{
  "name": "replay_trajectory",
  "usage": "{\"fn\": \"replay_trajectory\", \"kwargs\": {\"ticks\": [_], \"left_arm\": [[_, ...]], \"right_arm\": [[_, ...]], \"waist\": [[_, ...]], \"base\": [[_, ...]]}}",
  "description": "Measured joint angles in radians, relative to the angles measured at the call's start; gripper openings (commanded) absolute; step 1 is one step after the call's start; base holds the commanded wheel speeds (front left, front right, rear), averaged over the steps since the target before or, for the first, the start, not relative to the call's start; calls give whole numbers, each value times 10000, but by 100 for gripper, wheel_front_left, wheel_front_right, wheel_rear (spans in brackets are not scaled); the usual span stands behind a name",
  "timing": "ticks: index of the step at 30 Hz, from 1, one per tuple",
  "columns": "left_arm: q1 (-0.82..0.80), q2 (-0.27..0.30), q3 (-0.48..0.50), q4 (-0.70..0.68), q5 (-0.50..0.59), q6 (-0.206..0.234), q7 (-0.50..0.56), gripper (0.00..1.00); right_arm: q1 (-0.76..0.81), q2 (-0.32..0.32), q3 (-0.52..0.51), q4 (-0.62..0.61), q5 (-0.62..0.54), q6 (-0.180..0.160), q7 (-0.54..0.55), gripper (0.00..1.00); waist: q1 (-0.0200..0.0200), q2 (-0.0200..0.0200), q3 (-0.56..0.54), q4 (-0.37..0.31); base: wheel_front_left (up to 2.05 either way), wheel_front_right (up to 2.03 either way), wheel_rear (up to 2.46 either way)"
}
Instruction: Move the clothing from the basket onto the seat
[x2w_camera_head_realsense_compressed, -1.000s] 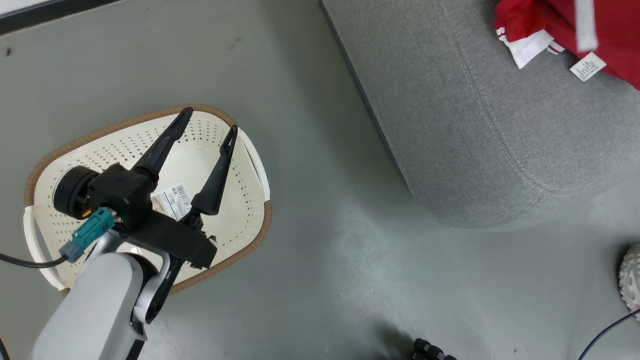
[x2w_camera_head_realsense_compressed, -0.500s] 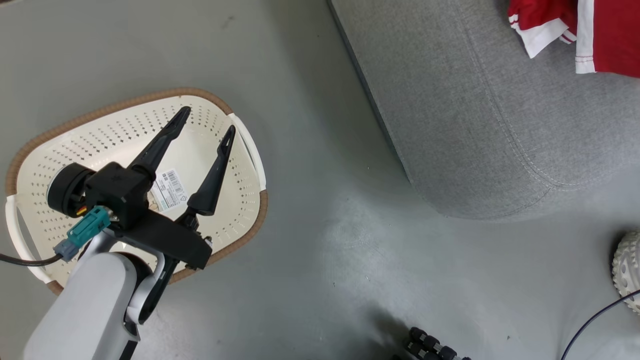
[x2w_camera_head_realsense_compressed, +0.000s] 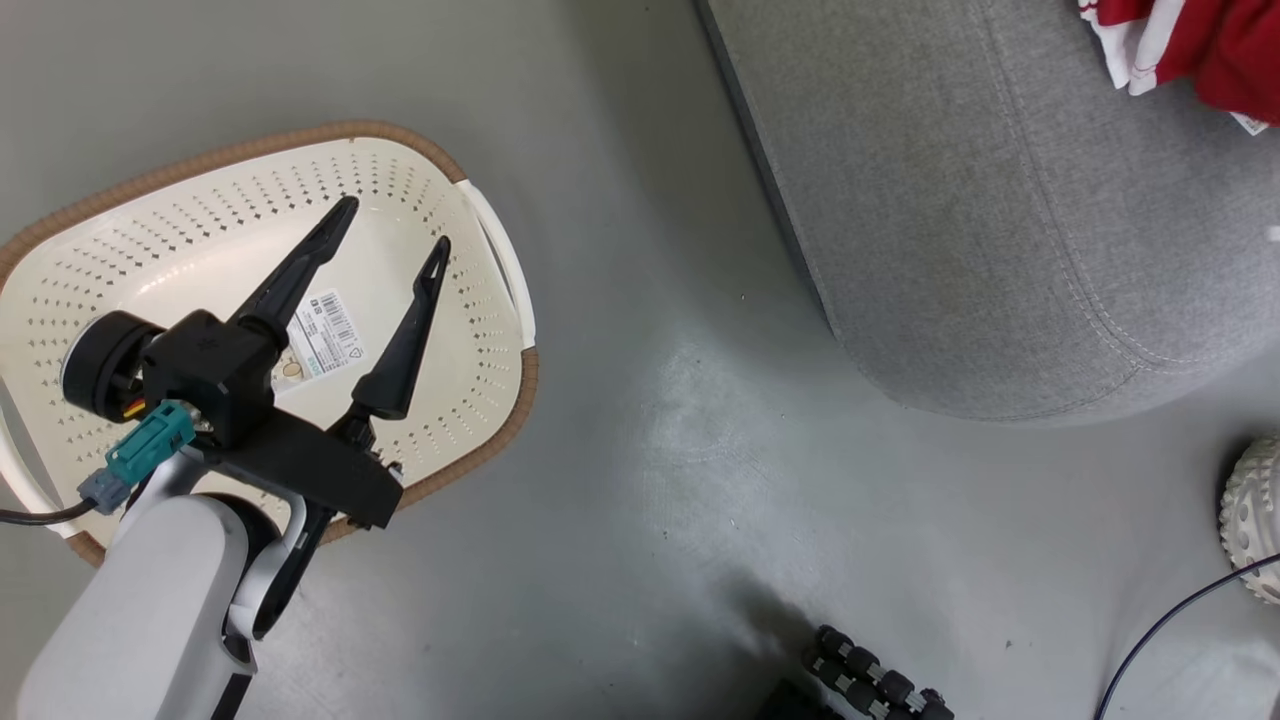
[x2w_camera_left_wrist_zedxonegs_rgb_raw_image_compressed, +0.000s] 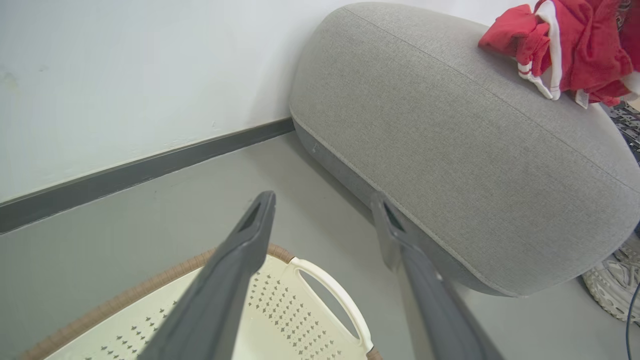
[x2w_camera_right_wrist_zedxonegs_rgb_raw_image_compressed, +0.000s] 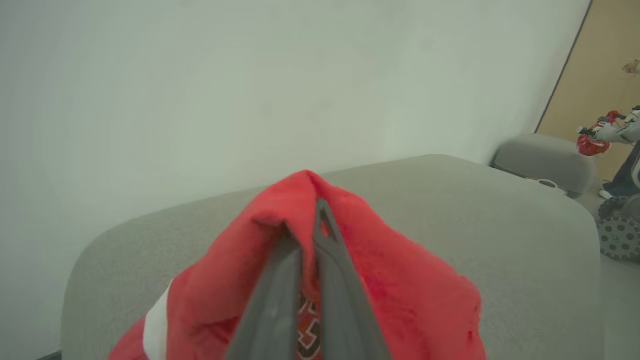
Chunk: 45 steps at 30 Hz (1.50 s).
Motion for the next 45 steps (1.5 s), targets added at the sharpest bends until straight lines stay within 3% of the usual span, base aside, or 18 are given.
{"fn": "replay_trajectory", "kwargs": {"ticks": [10,11,12,13,25,45], "left_arm": [[-170,4,19,61,0,-6,-10,100],[-169,8,23,86,-2,-6,-12,100],[-169,6,31,127,-2,-17,-13,100],[-169,-2,33,174,-2,-79,-35,100],[-174,-324,-134,673,-13,-88,-314,100],[-203,-1248,-372,1954,-176,-176,-989,100]], "right_arm": [[-17,171,157,924,188,163,42,0],[-3,221,176,932,180,159,38,4],[32,332,219,911,176,155,35,48],[60,460,272,941,176,151,21,100],[694,612,343,1569,173,382,-150,100],[1424,755,1197,888,-644,723,-259,100]], "waist": [[0,0,123,132],[0,0,120,142],[0,0,112,149],[0,0,96,155],[-2,0,-390,239],[-2,-3,-1925,669]], "base": [[0,0,0],[0,0,0],[0,0,0],[0,0,0],[0,0,0],[0,0,0]]}}
